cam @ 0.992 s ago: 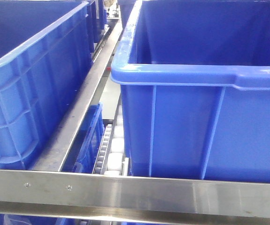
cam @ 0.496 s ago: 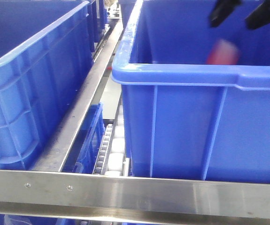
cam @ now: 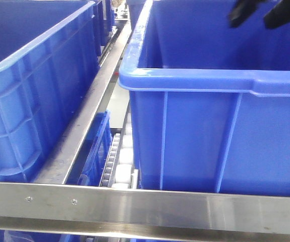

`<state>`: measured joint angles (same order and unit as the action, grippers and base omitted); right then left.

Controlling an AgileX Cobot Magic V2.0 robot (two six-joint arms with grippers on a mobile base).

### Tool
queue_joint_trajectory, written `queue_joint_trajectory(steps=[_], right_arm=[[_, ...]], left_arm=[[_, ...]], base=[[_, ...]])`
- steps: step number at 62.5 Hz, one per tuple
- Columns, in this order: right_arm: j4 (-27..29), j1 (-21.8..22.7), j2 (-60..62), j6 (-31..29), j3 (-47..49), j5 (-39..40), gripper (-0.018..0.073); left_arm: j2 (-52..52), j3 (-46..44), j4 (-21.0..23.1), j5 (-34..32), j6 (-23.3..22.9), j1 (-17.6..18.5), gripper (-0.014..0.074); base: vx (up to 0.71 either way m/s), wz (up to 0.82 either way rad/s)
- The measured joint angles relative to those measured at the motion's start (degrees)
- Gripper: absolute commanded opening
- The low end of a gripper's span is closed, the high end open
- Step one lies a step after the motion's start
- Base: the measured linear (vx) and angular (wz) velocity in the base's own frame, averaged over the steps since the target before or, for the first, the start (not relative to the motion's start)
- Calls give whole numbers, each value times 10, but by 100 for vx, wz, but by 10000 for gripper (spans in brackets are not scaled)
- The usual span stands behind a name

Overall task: Pick red cube and place on left shelf
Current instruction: 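Lower the red cube into the blue crate and open the right gripper, then lift the open right gripper out of the blue crate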

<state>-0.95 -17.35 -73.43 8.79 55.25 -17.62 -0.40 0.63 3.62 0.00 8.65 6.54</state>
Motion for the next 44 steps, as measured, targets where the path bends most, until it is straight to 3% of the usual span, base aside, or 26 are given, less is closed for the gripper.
queue_joint_trajectory(steps=[3,7,30,44], right_arm=[[-2,0,30,0,-26,11,42],[-7,0,75,0,-66,26,74],[-9,41,390,0,-334,68,53],[-9,57,480,0,-390,65,53]], left_arm=[[0,0,0,0,0,0,106],[0,0,0,0,0,0,106],[0,0,0,0,0,0,106],[0,0,0,0,0,0,106]], base=[[0,0],[0,0],[0,0],[0,0]])
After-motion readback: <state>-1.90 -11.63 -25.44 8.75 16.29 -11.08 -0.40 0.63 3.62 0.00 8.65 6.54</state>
